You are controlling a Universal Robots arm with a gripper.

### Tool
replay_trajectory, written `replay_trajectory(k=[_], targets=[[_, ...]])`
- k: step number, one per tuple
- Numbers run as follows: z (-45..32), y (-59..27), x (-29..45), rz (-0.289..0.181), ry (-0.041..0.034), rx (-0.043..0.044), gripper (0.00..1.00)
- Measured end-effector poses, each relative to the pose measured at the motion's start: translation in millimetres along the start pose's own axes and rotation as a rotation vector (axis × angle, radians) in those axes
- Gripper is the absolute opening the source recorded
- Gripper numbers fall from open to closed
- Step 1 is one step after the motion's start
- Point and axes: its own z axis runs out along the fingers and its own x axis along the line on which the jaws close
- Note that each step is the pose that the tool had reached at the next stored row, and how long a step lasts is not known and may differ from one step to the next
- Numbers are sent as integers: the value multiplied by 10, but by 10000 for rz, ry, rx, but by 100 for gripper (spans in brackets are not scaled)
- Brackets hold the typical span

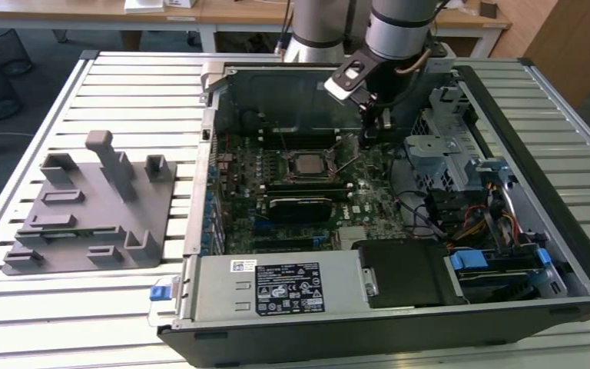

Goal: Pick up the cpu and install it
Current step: 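Close the cpu cover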

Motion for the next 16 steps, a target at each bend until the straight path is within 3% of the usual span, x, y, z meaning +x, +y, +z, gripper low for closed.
replay_trajectory(k=[16], targets=[[9,-66,2,-5,-23,1,11]])
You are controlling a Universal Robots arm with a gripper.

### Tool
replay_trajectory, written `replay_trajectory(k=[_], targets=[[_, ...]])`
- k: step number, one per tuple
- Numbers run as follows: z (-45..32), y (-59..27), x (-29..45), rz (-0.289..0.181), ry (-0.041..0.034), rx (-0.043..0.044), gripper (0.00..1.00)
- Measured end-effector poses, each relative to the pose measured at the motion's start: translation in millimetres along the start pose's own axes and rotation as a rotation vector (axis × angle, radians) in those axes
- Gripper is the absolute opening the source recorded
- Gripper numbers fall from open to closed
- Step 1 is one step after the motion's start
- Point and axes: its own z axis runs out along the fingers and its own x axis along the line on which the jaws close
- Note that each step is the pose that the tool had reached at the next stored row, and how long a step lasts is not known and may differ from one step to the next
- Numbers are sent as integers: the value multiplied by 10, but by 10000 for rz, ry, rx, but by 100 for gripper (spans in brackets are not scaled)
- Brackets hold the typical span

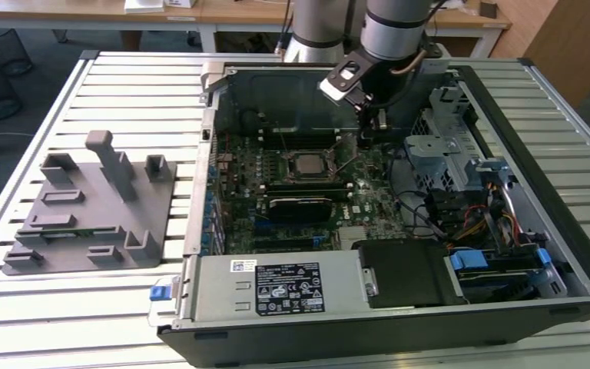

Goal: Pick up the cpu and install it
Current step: 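Close the cpu cover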

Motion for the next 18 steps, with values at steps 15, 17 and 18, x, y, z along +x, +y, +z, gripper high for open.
replay_trajectory(k=[15,17,18], targets=[[0,-163,3,-1,1,-1,11],[0,-185,4,-1,1,0,11],[0,-196,4,-1,0,0,11]])
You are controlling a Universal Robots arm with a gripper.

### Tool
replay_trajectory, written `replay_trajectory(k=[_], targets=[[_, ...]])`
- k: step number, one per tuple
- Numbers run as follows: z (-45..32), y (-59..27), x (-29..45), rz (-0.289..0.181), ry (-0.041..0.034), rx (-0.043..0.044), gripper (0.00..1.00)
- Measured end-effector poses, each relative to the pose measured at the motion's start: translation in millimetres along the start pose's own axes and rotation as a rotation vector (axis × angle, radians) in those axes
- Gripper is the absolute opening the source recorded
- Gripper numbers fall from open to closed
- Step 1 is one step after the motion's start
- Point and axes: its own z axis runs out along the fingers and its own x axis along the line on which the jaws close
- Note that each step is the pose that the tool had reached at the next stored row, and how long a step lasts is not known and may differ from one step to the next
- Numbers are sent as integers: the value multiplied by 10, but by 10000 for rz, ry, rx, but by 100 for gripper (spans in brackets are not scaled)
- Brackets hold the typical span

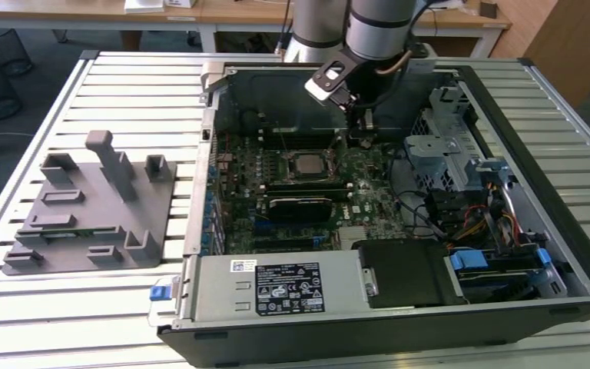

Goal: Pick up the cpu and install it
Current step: 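Close the cpu cover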

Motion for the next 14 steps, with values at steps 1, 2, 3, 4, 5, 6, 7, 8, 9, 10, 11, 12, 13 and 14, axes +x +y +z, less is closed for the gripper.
replay_trajectory(k=[1,2,3,4,5,6,7,8,9,10,11,12,13,14], targets=[[0,-11,0,1,0,0,11],[0,-21,0,1,0,0,11],[0,-29,1,0,0,0,11],[0,-40,1,1,0,0,11],[0,-50,1,0,1,0,11],[0,-61,1,1,0,0,11],[0,-71,1,0,0,0,11],[0,-84,2,0,0,0,11],[0,-97,2,0,0,0,11],[0,-110,2,0,0,0,11],[0,-125,3,1,0,0,11],[0,-141,3,1,0,0,11],[0,-158,3,1,0,0,11],[0,-174,3,0,0,0,11]])
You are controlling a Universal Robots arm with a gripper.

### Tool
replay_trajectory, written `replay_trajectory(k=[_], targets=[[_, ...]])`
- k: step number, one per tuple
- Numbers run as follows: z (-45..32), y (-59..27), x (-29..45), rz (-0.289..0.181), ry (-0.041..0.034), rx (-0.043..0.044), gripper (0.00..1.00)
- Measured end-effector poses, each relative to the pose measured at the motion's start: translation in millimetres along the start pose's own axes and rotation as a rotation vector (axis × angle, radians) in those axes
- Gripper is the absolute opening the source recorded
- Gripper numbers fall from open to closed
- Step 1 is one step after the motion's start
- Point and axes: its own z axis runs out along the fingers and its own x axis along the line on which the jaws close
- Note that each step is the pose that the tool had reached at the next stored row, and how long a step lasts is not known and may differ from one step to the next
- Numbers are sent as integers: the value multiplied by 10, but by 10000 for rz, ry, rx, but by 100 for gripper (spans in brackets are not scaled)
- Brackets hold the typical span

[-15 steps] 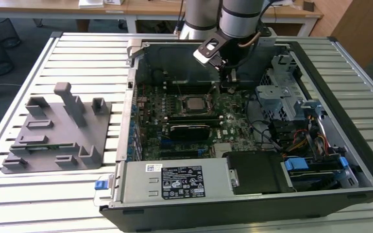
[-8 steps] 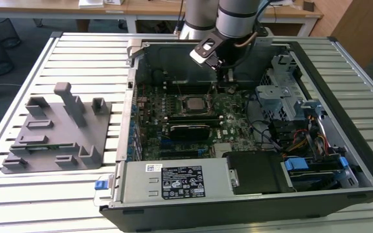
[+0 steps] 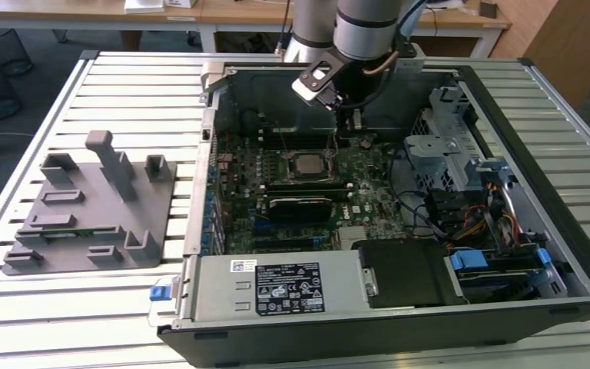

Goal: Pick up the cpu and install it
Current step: 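Close the cpu cover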

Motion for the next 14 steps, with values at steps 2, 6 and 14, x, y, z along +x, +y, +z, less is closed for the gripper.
replay_trajectory(k=[2,6,14], targets=[[0,-33,1,0,0,0,11],[0,-95,2,-1,0,0,11],[1,-233,4,-1,1,0,11]])
